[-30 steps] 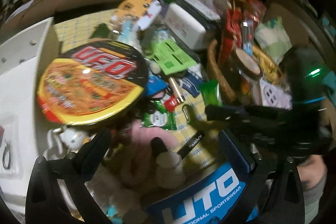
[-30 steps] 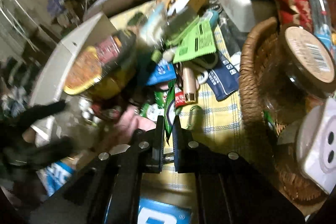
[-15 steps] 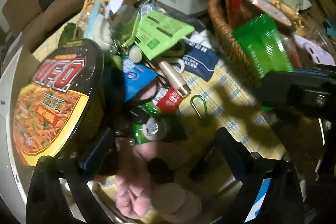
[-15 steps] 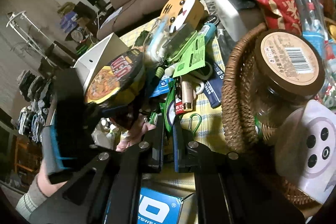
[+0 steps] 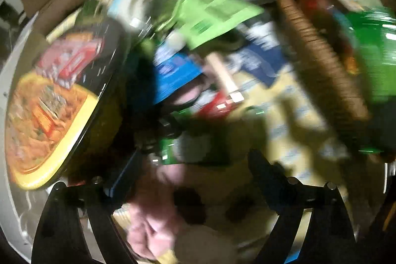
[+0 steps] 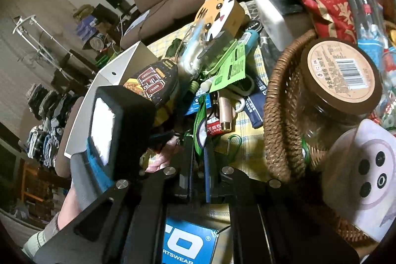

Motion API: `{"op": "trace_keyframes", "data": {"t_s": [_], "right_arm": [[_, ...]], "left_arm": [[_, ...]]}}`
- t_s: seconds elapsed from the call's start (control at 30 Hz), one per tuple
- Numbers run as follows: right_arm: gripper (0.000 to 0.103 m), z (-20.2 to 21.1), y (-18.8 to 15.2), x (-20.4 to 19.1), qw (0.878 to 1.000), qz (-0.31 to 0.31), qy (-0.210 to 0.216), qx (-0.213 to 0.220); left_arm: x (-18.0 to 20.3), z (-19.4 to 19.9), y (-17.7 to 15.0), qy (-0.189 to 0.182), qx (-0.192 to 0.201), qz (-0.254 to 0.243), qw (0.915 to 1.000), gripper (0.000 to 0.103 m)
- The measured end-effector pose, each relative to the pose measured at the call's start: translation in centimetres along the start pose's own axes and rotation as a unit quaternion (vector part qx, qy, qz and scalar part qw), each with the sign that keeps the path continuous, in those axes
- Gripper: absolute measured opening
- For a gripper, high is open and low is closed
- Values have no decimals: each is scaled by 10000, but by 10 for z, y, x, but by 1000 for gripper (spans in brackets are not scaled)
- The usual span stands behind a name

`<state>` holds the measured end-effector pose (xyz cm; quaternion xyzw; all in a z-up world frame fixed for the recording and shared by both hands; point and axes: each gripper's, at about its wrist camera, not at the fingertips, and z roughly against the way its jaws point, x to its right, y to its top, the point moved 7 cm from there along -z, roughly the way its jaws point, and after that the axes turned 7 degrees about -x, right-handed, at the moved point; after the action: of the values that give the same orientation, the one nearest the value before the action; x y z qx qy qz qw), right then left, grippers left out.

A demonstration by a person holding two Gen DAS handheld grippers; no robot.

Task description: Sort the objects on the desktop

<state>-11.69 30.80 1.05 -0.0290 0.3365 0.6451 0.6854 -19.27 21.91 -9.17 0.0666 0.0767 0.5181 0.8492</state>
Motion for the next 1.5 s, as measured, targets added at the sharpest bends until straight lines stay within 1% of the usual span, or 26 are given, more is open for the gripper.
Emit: {"op": "trace_keyframes", "data": {"t_s": [0.07, 0.13, 0.2, 0.3, 0.33, 0.4, 0.47, 0.53, 0.6, 0.73, 0.83, 0.9, 0.93, 0.97, 1.0, 1.07, 1.2, 1.23, 1.4, 1.5], "right_arm": [[7, 0, 0, 0, 10000, 21, -13, 1], [7, 1, -2, -1, 10000, 47, -10, 5], [7, 1, -3, -2, 10000, 54, -13, 5], [7, 1, -4, -1, 10000, 36, -27, -11], [7, 1, -4, -1, 10000, 24, -35, -25], [7, 0, -4, 1, 10000, 10, -53, -45], [7, -2, -3, 1, 10000, 9, -60, -59], [7, -3, -2, 0, 10000, 26, -67, -66], [7, -4, -2, -2, 9999, 46, -62, -71], [7, -7, -4, -8, 9999, 99, -58, -97], [7, -8, -4, -11, 9998, 138, -68, -96], [7, -8, -5, -12, 9999, 136, -31, -91], [7, -7, -5, -12, 9999, 133, -16, -82], [7, -7, -5, -13, 9999, 133, 1, -76], [7, -6, -4, -14, 9999, 138, 39, -65], [7, -5, -4, -16, 9998, 153, 102, -35], [7, -2, -4, -21, 9997, 163, 159, 9], [7, -1, -3, -22, 9997, 163, 178, 32], [7, 1, -2, -26, 9996, 187, 195, 71], [7, 2, -1, -27, 9995, 211, 218, 85]], "left_arm": [[-7, -9, -1, -52, -37, 17, 10000, 90], [-6, -12, 0, -9, -30, -53, 10000, 90], [-3, -12, 3, -70, -44, -11, 10000, 91], [0, -19, 6, -135, -180, -43, 9997, 91], [-1, -19, 7, -205, -185, -9, 9996, 88], [-3, -15, 6, -252, -186, -11, 9995, 76], [-8, -6, 4, -348, -71, 28, 9994, 37], [-11, 0, 0, -651, -23, 126, 9978, 37], [-14, 6, -4, -823, 0, 212, 9964, 36], [-12, 35, -13, -1181, 291, 242, 9923, 36], [-13, 53, -21, -1514, 433, 356, 9869, 36], [-18, 67, -24, -1782, 601, 516, 9808, 36], [-21, 83, -27, -2072, 785, 640, 9730, 36], [-20, 93, -27, -2250, 920, 689, 9676, 36], [-23, 97, -25, -2336, 983, 711, 9647, 36], [-30, 108, -24, -2445, 1130, 764, 9600, 36], [-34, 126, -24, -2633, 1372, 838, 9512, 36], [-38, 132, -24, -2591, 1450, 858, 9510, 36], [-54, 149, -11, -2669, 1651, 958, 9446, 36], [-59, 161, -10, -2735, 1762, 1009, 9402, 36]]}}
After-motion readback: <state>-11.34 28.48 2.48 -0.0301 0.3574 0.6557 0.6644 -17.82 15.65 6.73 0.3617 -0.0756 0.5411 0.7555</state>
